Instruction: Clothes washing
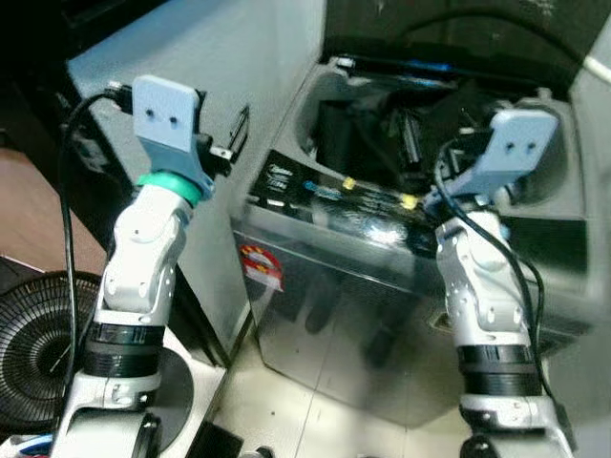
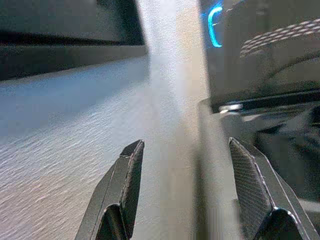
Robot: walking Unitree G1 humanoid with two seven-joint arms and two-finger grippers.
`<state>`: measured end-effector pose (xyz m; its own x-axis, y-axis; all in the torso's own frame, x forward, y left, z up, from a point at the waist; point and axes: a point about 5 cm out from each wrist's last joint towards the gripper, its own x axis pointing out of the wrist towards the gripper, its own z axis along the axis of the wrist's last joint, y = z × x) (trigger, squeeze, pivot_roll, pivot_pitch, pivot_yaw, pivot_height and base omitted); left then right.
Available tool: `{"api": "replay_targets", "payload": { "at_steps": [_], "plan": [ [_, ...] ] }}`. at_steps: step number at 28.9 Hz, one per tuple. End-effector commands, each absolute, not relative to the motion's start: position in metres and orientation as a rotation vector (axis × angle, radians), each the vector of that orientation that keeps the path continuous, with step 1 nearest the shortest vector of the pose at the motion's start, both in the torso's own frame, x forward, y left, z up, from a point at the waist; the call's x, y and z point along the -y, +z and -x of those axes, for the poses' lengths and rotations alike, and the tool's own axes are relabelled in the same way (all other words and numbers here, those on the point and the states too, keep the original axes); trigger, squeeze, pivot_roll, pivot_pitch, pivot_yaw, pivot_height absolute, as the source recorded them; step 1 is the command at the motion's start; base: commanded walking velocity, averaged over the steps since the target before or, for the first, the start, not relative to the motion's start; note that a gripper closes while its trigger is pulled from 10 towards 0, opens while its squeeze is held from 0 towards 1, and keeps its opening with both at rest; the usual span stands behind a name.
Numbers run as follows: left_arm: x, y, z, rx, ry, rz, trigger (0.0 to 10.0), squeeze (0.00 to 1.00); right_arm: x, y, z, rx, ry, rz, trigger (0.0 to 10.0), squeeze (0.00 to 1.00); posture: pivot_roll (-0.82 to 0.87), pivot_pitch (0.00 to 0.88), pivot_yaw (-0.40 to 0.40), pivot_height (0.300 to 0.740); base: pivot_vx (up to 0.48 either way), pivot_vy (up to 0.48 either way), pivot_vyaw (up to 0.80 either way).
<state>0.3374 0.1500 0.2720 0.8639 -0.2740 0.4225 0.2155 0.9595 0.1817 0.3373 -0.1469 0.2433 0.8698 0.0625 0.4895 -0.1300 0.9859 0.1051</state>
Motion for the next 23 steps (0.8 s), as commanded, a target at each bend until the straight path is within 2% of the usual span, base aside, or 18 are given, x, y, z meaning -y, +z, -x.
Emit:
{"api": "replay_targets", "payload": {
  "at_steps": [1,23],
  "plan": [
    [-0.1537,0.2681,-0.3365,0.448,-0.242,-0.140,10.0,0.00,0.1464,0.2372,-0.3390,0.473,0.102,-0.127,10.0,0.00,-0.03,0.000,0.047,0.740,0.000,0.000,0.79],
    [-0.1526,0.2675,-0.3366,0.442,-0.245,-0.141,10.0,0.00,0.1457,0.2359,-0.3386,0.474,0.106,-0.125,10.0,0.00,-0.04,0.000,0.052,0.740,0.000,0.000,0.78]
  ]
}}
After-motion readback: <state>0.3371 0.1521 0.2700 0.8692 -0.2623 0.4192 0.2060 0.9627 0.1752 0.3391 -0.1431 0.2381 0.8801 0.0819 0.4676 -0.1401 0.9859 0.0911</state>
